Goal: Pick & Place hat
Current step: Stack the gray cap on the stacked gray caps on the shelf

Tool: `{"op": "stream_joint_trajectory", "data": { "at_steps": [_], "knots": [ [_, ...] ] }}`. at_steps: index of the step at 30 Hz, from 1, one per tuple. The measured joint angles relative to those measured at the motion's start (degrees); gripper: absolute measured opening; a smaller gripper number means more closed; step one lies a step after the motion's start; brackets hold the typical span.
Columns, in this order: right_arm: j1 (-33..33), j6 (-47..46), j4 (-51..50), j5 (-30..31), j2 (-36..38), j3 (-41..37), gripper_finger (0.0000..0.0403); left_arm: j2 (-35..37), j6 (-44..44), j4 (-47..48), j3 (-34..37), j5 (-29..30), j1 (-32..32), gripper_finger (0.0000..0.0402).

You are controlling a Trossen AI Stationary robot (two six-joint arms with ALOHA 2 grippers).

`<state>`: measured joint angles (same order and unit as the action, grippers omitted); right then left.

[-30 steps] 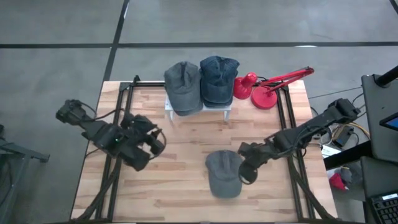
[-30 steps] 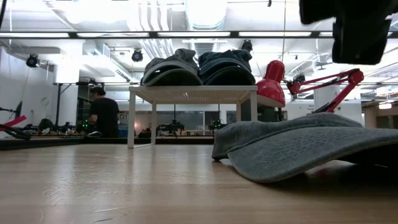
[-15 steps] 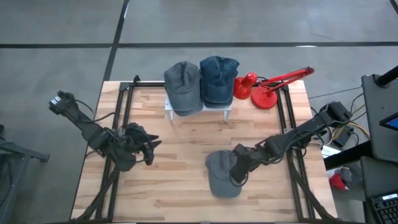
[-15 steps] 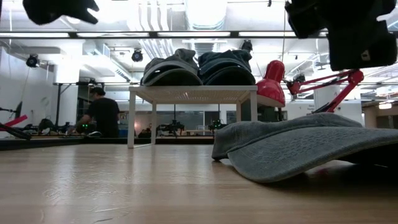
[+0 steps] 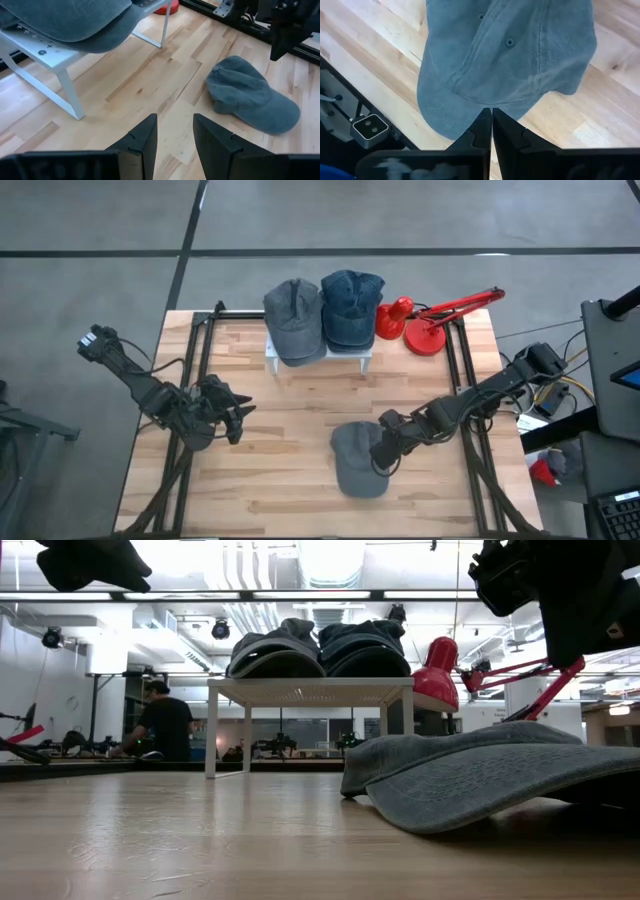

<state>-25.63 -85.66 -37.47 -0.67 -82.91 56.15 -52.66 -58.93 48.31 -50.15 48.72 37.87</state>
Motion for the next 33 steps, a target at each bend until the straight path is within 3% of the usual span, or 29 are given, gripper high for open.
{"op": "stream_joint_trajectory", "data": {
  "at_steps": [22, 33],
  "knots": [
    [0.0, -8.5, 0.1, -1.4, 0.0, -2.3, 0.0013, 0.1, 2.4, 0.1, 0.8, 0.2, 0.0, 0.0126],
    [0.0, -8.7, 0.3, -1.3, 0.0, -2.3, 0.004, 0.1, 1.4, 0.1, 0.8, 0.2, 0.0, 0.0126]
  ]
}}
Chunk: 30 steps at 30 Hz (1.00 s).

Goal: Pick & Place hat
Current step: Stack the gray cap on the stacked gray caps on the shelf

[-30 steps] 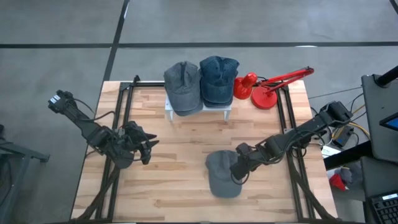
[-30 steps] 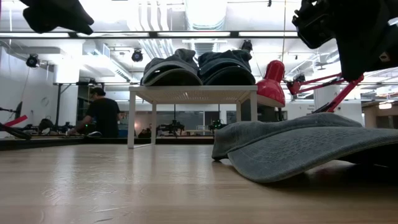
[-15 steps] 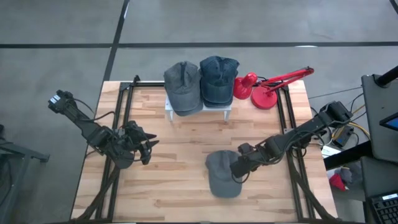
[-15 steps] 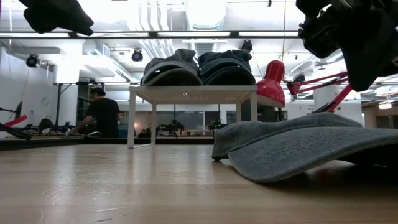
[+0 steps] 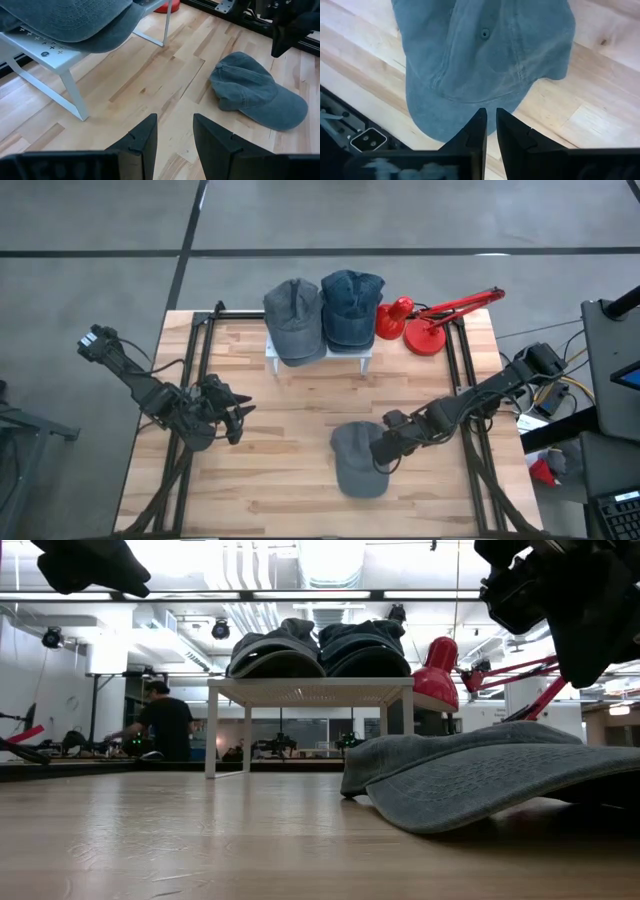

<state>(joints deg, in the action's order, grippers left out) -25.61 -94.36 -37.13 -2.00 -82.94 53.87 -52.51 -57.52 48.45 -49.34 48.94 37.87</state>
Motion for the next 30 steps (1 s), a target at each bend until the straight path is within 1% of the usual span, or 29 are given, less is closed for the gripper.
{"op": "stream_joint_trajectory", "data": {
  "at_steps": [12, 17, 25, 28, 30],
  "knots": [
    [0.0, 3.8, 1.0, 0.4, 0.0, 0.0, 0.0038, 0.0, -0.1, 0.0, 0.0, 0.0, 0.0, 0.0126],
    [0.0, 10.0, 4.3, 0.6, 0.0, 0.0, 0.0038, 0.0, -0.1, 0.0, 0.0, 0.0, 0.0, 0.0126],
    [0.0, 10.1, 5.3, 0.2, 0.0, 0.0, 0.0039, 0.0, -0.1, 0.0, 0.0, 0.0, 0.0, 0.0126],
    [0.0, 7.8, 4.3, -0.5, 0.1, 0.6, 0.0053, 0.0, -0.1, 0.0, 0.0, 0.0, 0.0, 0.0126],
    [0.0, 7.5, 3.2, -0.7, 0.2, 1.9, 0.0077, 0.0, -0.1, 0.0, 0.0, 0.0, 0.0, 0.0126]
  ]
}}
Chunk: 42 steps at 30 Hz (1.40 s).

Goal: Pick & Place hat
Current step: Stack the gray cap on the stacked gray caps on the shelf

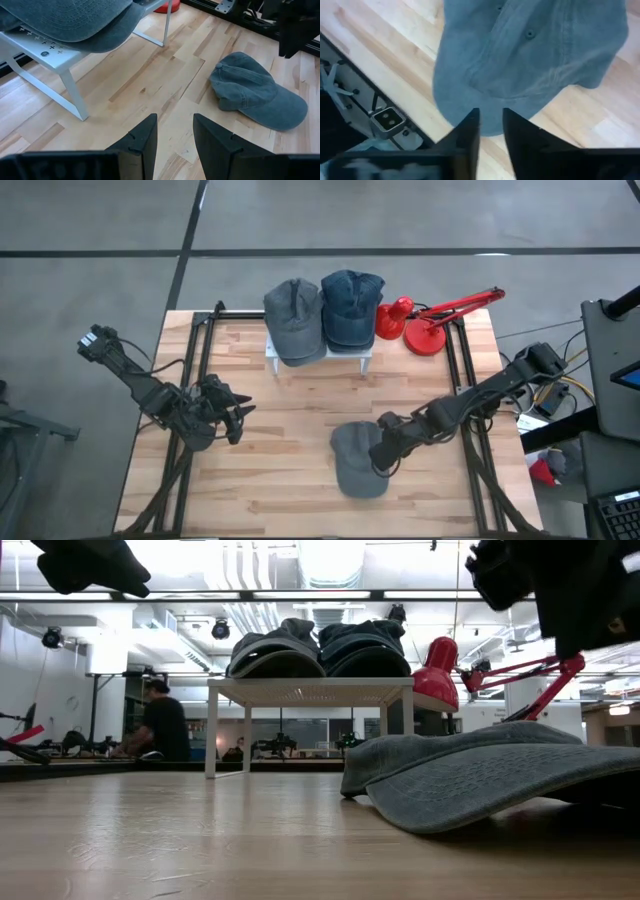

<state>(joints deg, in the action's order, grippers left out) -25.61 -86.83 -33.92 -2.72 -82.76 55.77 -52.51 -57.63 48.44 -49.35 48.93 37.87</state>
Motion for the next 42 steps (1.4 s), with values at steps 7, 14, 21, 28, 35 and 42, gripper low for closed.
{"op": "stream_joint_trajectory", "data": {
  "at_steps": [7, 14, 21, 28, 35, 42],
  "knots": [
    [0.0, -2.1, -9.3, 2.6, 0.1, 4.4, 0.0233, 0.0, 0.0, 0.0, 0.0, 0.0, 0.0, 0.0126],
    [0.0, -0.6, -11.1, 3.6, 0.1, 3.6, 0.0353, 0.0, 0.0, 0.0, 0.0, 0.0, 0.0, 0.0126],
    [0.0, -2.3, -10.1, 5.0, 0.1, 3.1, 0.0374, 0.0, 0.0, 0.0, 0.0, 0.0, 0.0, 0.0126],
    [0.0, -9.2, -8.3, 7.3, 0.1, 3.1, 0.0374, 0.0, 0.0, 0.0, 0.0, 0.0, 0.0, 0.0126],
    [0.0, -14.5, -4.1, 8.7, 0.1, 3.1, 0.0374, 0.0, 0.0, 0.0, 0.0, 0.0, 0.0, 0.0126],
    [0.0, -20.4, -4.2, 12.1, 0.1, 3.0, 0.0374, 0.0, 0.0, 0.0, 0.0, 0.0, 0.0, 0.0126]
  ]
}}
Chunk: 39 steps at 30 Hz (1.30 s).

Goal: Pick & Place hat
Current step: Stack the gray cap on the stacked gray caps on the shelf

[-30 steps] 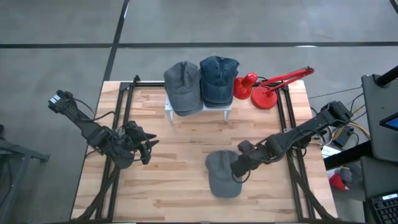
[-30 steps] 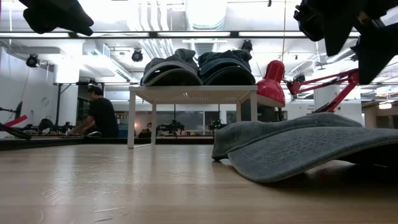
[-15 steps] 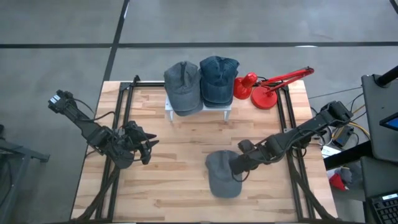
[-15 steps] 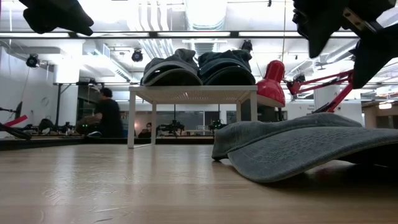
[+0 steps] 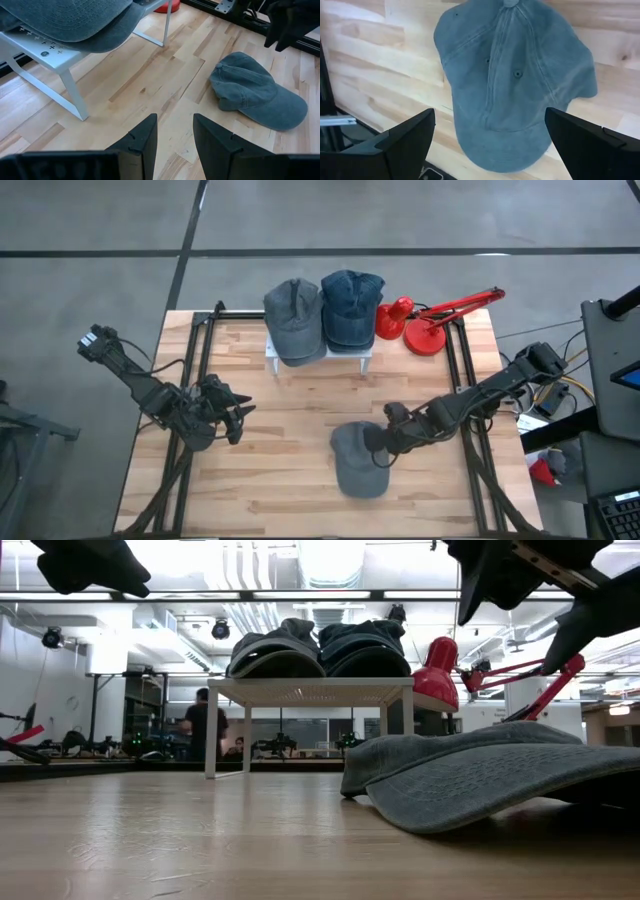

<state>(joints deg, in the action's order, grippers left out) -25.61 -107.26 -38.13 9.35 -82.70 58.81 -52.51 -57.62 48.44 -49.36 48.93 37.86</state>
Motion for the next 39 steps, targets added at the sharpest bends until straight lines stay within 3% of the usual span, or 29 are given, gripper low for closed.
{"op": "stream_joint_trajectory", "data": {
  "at_steps": [12, 28, 33, 39],
  "knots": [
    [0.3, -5.2, 5.8, -2.9, -11.8, 0.4, 0.0374, 0.0, 0.0, 0.0, 0.0, 0.0, 0.0, 0.0126],
    [2.8, -4.2, 4.3, -6.5, -28.1, 7.2, 0.0374, 0.0, 0.6, 0.0, 0.0, 0.0, 0.0, 0.0126],
    [3.3, 0.2, 1.3, -6.4, -29.1, 9.8, 0.0374, 0.0, 0.7, 0.0, 0.0, 0.0, 0.0, 0.0126],
    [3.4, 10.5, -0.5, 0.4, -29.3, 12.0, 0.0374, -0.1, 0.6, 0.0, 0.0, 0.0, 0.0, 0.0126]
  ]
}}
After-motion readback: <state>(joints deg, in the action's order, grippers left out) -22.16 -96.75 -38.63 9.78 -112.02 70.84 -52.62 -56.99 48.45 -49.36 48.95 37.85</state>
